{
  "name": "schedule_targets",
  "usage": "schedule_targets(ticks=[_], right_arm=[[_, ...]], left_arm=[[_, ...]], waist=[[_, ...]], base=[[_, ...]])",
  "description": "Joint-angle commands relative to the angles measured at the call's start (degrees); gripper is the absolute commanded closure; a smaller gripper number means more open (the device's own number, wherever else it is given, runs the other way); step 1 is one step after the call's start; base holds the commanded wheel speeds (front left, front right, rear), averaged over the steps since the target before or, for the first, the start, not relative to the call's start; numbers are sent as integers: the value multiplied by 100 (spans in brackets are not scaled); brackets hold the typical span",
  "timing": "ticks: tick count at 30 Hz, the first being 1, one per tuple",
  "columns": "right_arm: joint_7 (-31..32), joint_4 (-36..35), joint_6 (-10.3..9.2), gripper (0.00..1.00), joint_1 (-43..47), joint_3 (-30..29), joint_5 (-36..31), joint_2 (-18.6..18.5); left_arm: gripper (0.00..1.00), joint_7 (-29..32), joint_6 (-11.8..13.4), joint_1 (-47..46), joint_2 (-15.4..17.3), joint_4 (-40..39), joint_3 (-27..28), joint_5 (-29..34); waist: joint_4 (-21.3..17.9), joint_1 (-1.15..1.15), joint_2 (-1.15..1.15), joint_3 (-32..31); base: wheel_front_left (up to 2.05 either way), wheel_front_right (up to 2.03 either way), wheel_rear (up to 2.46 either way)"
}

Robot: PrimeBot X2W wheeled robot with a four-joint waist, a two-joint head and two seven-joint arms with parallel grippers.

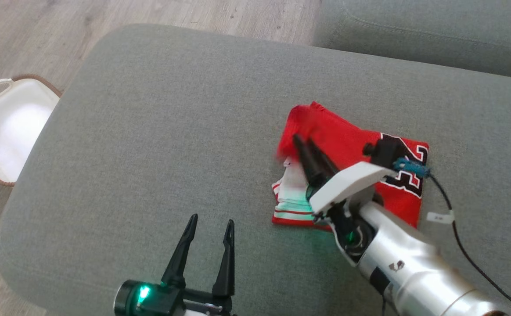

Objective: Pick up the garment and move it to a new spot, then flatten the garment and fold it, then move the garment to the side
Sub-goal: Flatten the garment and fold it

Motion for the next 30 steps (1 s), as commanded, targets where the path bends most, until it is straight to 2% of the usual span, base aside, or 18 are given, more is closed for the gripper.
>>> schedule_targets(ticks=[1, 5, 8, 12, 16, 20, 25, 30], right_arm=[[-98, -130, -4, 0, -208, 134, 66, 88], [-200, -225, -4, 0, -250, 592, 175, 88], [-255, -253, -4, 0, -304, 524, -197, 88], [-263, -729, -4, 0, -119, -621, -1798, -233], [-264, -1790, -4, 0, 833, -1888, -3312, -509], [-264, -2657, -4, 0, 1861, -2859, -4612, -732], [-265, -3245, -4, 0, 2995, -3725, -5819, -774], [-265, -3534, -4, 0, 3895, -4285, -6488, -549]], left_arm=[[0, -55, 39, -207, -48, -144, 163, -31], [0, -55, 88, -141, -48, -132, 240, -55], [0, -55, 127, -68, -48, -157, 351, -74], [0, -55, 197, 64, -48, -169, 543, -99], [0, -55, 245, 156, -48, -183, 762, -141], [0, -55, 257, 172, -48, -220, 967, -81], [0, -55, 179, 231, -48, -249, 1133, 88], [0, -55, 131, 391, -48, -326, 1273, 250]], waist=[[-16, -1, 0, -19], [-173, -1, 0, -135], [-400, -1, 0, -256], [-769, -1, 0, -457], [-1143, -1, 0, -641], [-1424, -1, 0, -743], [-1634, -1, 0, -886], [-1759, -1, 0, -1022]], base=[[0, 0, 0], [0, 0, 0], [0, 0, 0], [0, 0, 0], [0, 0, 0], [0, 0, 0], [0, 0, 0], [0, 0, 0]])
